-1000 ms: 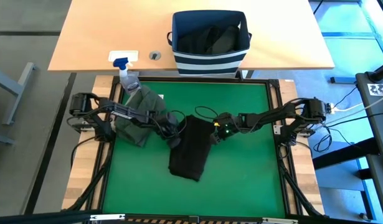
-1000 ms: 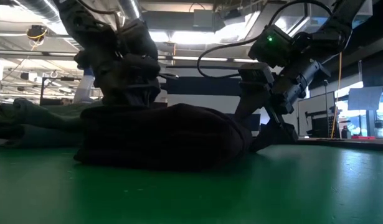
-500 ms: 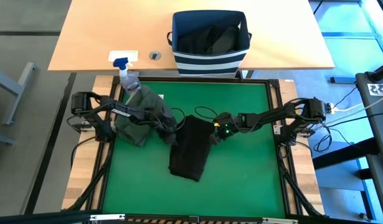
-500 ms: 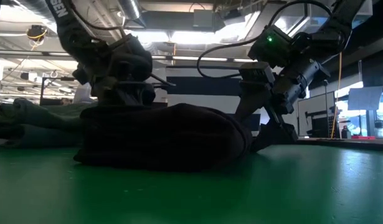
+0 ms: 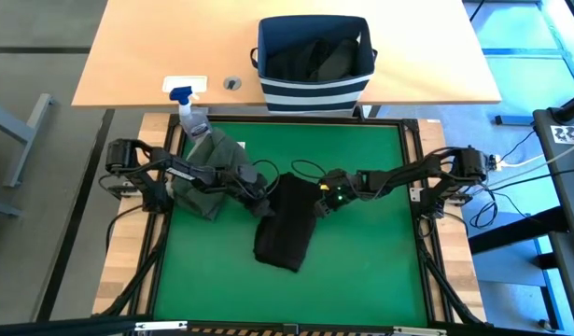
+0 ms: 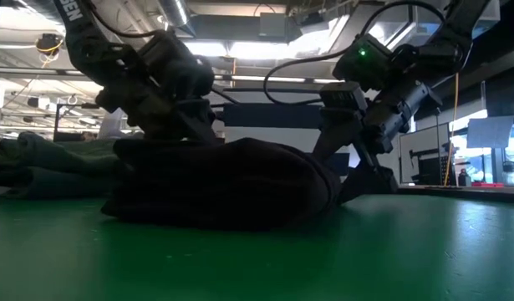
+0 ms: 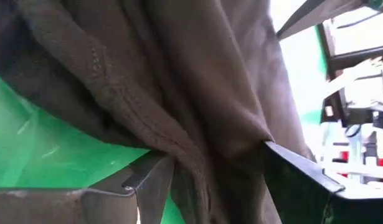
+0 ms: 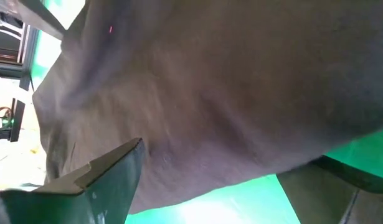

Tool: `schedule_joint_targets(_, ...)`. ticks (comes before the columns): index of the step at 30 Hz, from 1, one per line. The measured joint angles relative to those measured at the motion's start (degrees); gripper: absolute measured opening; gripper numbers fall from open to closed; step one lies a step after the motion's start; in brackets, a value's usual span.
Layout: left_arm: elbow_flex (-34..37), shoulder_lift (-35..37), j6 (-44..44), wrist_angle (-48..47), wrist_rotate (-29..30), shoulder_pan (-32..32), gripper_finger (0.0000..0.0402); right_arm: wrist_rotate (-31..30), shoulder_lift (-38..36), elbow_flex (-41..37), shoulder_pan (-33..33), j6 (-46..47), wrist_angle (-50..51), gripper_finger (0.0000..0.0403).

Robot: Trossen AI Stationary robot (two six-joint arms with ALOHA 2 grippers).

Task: Fold Laundry from Bin
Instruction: Stack the black shirt on top of the green shirt on the table

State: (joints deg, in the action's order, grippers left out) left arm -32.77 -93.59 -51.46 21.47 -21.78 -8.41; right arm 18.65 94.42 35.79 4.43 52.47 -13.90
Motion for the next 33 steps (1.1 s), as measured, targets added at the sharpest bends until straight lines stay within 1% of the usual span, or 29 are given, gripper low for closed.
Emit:
schedule_joint_targets(4,0.0,0.0,-0.5,0.2,-1.0,0.0,0.0232,0.5,1.3,0.2,0.0,0.0,-0.5,0.0350)
schedule_joint_targets(9,0.0,0.0,-0.7,0.2,-7.7,-0.3,0.0232,0.6,1.8,0.2,0.0,0.0,-0.6,0.0350)
schedule_joint_targets(12,0.0,0.0,-0.7,0.2,-7.4,-0.3,0.0232,0.7,1.9,0.2,0.0,0.0,-1.2,0.0350)
schedule_joint_targets(14,0.0,0.0,-0.7,0.2,-4.8,-0.3,0.0232,0.7,1.9,0.2,0.0,0.5,-1.9,0.0350)
schedule_joint_targets(18,0.0,-0.3,-2.2,0.3,3.6,0.9,0.0232,0.6,1.9,0.1,0.0,1.4,-2.9,0.0350)
schedule_joint_targets(22,-0.1,-2.6,-3.2,1.1,6.6,3.3,0.0232,0.0,1.9,0.1,-0.1,2.2,-3.1,0.0350)
schedule_joint_targets(25,-0.1,-4.4,-5.4,3.7,9.7,4.7,0.0232,-2.8,1.9,0.1,-1.2,2.8,-3.4,0.0350)
schedule_joint_targets(28,-0.1,-5.5,-5.4,7.0,11.8,5.6,0.0231,-4.8,2.0,0.1,-2.5,2.8,-4.0,0.0350)
schedule_joint_targets(30,-0.1,-5.9,-5.1,8.4,13.1,6.1,0.0226,-6.3,2.0,0.1,-3.2,2.8,-4.2,0.0350)
schedule_joint_targets(33,-0.1,-6.2,-3.8,9.6,14.0,6.7,0.0208,-7.8,2.0,0.1,-3.5,2.6,-4.8,0.0344)
